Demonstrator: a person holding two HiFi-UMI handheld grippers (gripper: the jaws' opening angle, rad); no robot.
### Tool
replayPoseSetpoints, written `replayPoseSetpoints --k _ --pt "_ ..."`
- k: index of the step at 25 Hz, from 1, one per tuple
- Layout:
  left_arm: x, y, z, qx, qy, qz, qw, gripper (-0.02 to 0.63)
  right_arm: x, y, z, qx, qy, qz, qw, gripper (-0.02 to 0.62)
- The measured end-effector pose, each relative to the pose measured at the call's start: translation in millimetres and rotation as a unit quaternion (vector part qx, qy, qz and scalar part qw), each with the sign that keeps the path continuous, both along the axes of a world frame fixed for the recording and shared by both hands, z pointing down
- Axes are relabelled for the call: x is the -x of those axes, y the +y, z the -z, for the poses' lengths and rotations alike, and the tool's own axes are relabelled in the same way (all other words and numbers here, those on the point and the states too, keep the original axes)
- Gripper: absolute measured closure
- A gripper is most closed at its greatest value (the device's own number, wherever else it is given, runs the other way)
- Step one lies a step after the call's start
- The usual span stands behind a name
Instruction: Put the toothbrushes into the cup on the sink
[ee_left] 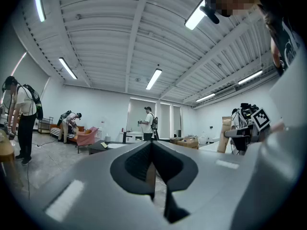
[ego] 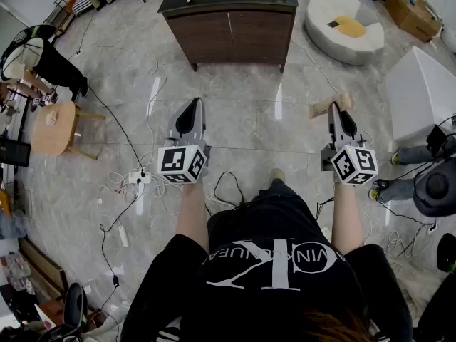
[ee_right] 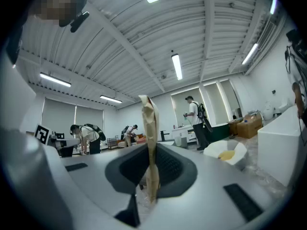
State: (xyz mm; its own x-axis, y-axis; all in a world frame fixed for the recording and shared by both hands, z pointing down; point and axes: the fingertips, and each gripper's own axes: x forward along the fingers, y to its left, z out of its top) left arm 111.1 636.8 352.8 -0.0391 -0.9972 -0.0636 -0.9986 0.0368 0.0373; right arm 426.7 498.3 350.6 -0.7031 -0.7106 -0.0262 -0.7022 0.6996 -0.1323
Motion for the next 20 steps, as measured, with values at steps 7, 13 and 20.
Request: replayPoseSetpoints --k 7,13,20 --pt "1.6 0.2 -5.1 0.007 -0.006 -0.007 0.9999 0.594 8.7 3.3 -4.8 0.001 0.007 0.004 1.000 0.551" --pt "13.9 -10.1 -19.7 0.023 0.009 -0.002 0.9997 0.594 14.2 -5.9 -11.8 0.010 0.016 0.003 1.000 0.551" --pt "33.9 -60.7 -28.6 0.032 0.017 0.001 0.9994 0.594 28.0 -59.1 -18.3 0.016 0.012 -0.002 1.000 0.551"
